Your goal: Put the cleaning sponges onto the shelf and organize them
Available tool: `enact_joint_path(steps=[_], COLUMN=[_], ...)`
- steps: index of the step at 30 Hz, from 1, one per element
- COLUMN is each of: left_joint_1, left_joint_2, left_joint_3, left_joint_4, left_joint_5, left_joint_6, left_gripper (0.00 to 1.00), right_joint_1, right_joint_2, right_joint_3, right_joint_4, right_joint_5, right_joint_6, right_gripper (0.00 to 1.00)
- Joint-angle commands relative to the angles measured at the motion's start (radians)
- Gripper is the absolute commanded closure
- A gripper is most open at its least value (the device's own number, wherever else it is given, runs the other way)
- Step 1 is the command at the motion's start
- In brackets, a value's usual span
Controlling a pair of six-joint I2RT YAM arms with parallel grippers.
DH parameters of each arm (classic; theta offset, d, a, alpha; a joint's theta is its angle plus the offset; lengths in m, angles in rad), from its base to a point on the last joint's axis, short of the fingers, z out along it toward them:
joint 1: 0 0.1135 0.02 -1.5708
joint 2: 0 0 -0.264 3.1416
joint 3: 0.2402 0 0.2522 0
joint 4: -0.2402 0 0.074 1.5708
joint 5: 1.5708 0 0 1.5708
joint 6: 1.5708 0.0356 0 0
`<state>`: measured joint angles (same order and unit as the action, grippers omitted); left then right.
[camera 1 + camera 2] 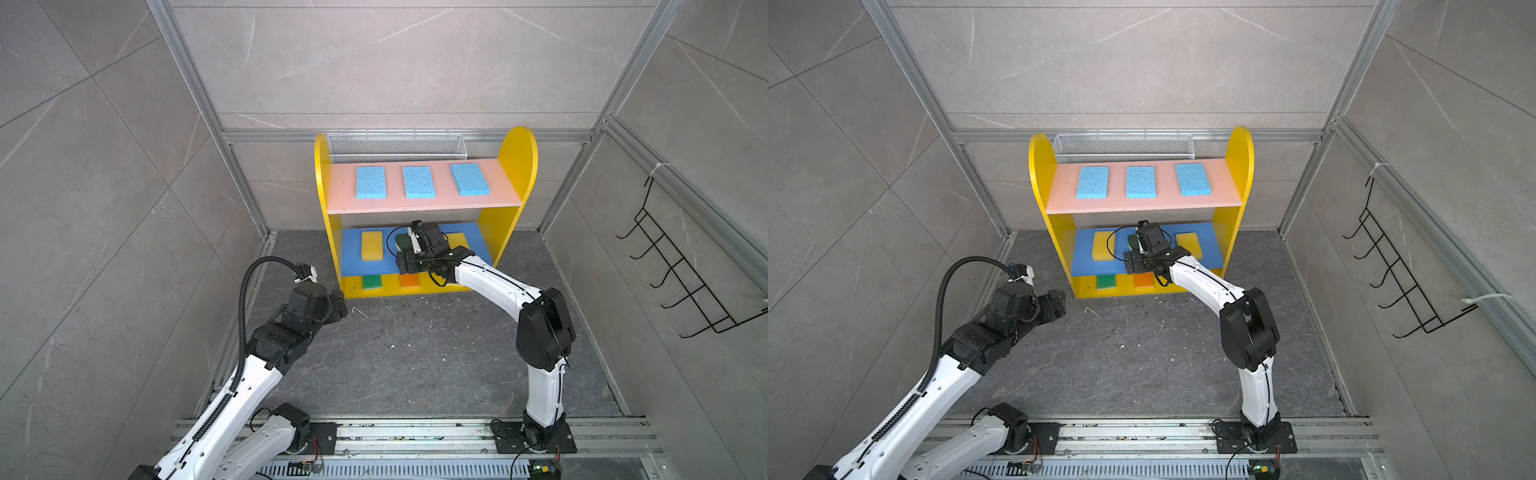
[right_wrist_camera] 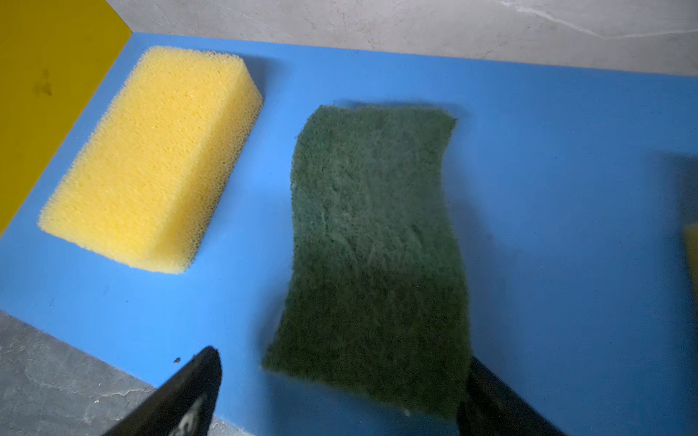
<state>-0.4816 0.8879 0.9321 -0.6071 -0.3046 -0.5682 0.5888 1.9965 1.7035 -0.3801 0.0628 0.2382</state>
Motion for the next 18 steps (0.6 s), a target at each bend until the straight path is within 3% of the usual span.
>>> enact_joint_path(steps=[1, 18], left_joint_1=[0.006, 0.006], left_joint_2=[-0.020, -0.012], left_joint_3=[0.027, 0.023], left_joint_4=[-0.009, -0.011], left_joint_5=[-0.007, -0.007], left_joint_6=[-0.007, -0.012], left_gripper=[0.18, 0.18], right_joint_1=[0.011, 0.014], right_joint_2=[-0.017, -0.106], right_joint_3=[0.005, -0.060], right_joint_4=[-0.022, -0.037], right_joint_5=[-0.024, 0.049], right_joint_6=[-0.009, -0.025], right_gripper=[0.05, 0.05])
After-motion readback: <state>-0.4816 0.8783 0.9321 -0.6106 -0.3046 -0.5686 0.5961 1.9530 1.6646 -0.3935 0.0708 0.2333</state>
